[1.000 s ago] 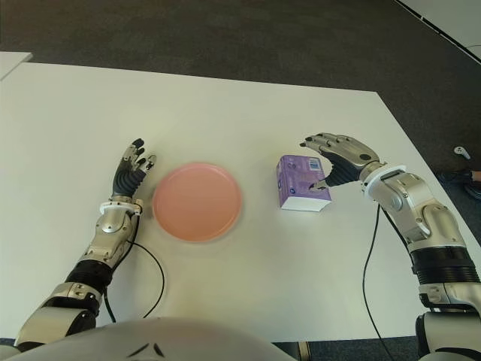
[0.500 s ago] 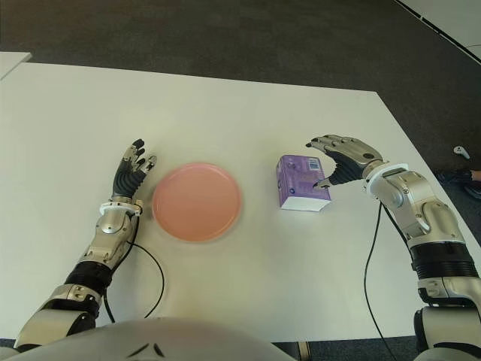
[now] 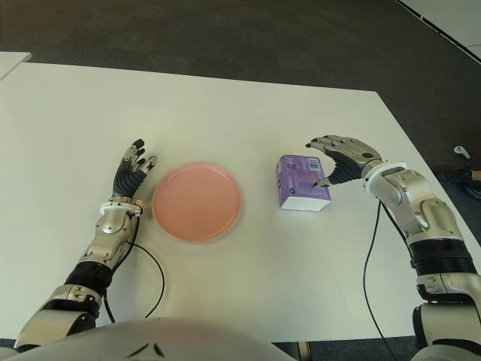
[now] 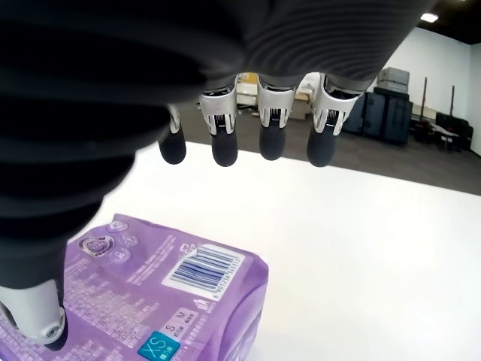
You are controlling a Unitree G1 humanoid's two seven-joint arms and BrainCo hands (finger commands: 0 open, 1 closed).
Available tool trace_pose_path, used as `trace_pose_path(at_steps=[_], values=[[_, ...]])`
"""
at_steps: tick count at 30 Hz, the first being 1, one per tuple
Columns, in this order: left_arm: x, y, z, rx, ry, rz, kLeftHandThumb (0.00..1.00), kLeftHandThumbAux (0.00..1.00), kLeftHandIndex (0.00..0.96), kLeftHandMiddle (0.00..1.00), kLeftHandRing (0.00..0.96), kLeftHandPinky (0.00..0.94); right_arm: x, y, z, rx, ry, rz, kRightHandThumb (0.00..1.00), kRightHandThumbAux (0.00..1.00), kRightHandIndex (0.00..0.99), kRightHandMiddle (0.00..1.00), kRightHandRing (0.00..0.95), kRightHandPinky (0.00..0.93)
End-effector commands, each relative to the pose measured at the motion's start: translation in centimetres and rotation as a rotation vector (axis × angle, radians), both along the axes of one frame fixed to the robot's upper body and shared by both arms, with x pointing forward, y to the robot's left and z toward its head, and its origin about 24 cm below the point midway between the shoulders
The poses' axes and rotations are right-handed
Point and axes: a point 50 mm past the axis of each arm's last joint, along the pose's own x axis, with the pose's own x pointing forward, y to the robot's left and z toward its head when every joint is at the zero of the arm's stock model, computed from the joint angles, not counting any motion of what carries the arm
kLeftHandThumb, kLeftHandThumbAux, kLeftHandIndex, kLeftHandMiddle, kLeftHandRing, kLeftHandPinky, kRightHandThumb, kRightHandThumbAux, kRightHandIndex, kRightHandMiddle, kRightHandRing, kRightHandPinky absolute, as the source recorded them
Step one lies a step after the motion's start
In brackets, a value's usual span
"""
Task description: Put the tissue paper into the plate.
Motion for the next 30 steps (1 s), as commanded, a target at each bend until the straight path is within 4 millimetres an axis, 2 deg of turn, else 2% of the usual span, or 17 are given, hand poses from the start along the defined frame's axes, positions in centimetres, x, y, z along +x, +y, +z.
trace_pose_path(at_steps=[1, 30], values=[[-0.67, 0.24, -1.13, 0.0, 0.055, 0.014, 0.0, 0.554, 0.0, 0.0, 0.0, 0.0, -0.02, 0.06, -0.54, 0.005, 0.018, 0.004, 0.195, 0.617, 0.011, 0.034, 0.0, 0.0], [-0.69, 0.3, -1.23, 0.0, 0.049, 0.011, 0.0, 0.561, 0.0, 0.0, 0.0, 0.0, -0.41, 0.75, -0.77, 0.024, 0.016, 0.051, 0.161, 0.611, 0.001, 0.03, 0.0, 0.0]])
